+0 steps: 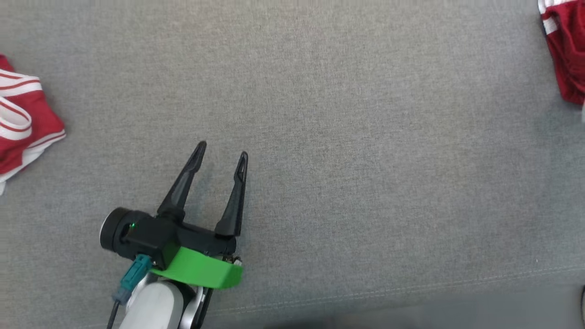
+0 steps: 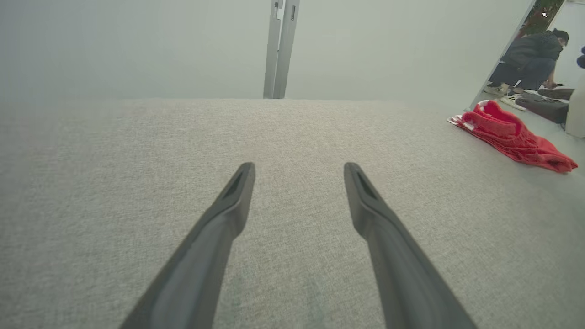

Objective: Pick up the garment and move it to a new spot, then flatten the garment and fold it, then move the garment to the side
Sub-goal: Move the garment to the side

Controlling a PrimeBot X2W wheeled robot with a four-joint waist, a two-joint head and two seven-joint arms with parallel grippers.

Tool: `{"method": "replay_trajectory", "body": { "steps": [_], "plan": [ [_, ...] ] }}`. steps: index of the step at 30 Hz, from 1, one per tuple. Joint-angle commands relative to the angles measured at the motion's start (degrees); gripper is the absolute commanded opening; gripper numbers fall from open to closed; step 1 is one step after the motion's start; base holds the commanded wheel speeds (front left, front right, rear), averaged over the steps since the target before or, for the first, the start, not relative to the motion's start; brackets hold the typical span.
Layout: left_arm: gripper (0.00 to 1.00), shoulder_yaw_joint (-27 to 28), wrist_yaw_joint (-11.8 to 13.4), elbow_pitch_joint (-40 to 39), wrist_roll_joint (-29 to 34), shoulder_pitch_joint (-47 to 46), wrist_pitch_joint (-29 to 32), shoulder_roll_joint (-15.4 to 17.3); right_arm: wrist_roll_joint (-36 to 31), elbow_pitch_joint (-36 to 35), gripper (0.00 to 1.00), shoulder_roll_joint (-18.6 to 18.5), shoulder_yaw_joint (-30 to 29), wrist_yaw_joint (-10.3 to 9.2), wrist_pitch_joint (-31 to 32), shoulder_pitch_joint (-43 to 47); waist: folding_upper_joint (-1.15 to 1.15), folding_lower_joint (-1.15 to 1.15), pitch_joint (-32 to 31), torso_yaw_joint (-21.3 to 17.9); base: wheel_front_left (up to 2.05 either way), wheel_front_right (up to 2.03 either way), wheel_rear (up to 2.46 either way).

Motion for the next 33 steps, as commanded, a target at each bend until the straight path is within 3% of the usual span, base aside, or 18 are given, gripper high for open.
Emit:
{"method": "replay_trajectory", "body": {
  "steps": [1,6,14,19,28,33],
  "plan": [
    [1.0,0.9,0.4,1.2,-1.1,1.5,-0.6,-0.2,1.7,0.3,1.0,1.2,0.5,-0.12,-1.0,2.0,0.0,0.0,-6.3,1.8,0.0,0.0,0.0],
    [1.0,5.5,3.3,6.4,-5.8,4.6,-1.2,-1.7,7.7,-0.8,1.0,5.1,4.9,-0.11,-3.6,8.2,0.0,0.0,-14.1,2.9,0.0,0.0,0.0],
    [1.0,10.3,6.7,9.6,-10.5,7.6,-1.0,-2.8,18.3,-4.3,1.0,8.8,13.0,-0.11,-4.3,15.2,0.0,0.0,-20.8,4.1,0.0,0.0,0.0],
    [1.0,12.0,7.5,11.2,-12.0,9.4,-1.1,-2.5,25.4,-8.6,1.0,10.6,18.2,-0.1,-3.2,20.2,0.0,0.0,-24.5,4.6,0.0,0.0,0.0],
    [1.0,12.9,10.5,13.6,-9.4,11.6,-1.1,0.0,34.3,-17.3,1.0,13.9,22.4,-0.1,-1.4,29.7,0.0,0.0,-28.5,5.2,0.0,0.0,0.0],
    [1.0,11.3,10.0,13.9,-6.9,12.7,-1.5,1.9,35.3,-20.6,1.0,15.4,23.6,-0.1,-2.3,33.9,0.0,0.0,-29.6,5.4,0.0,0.0,0.0]
  ]
}}
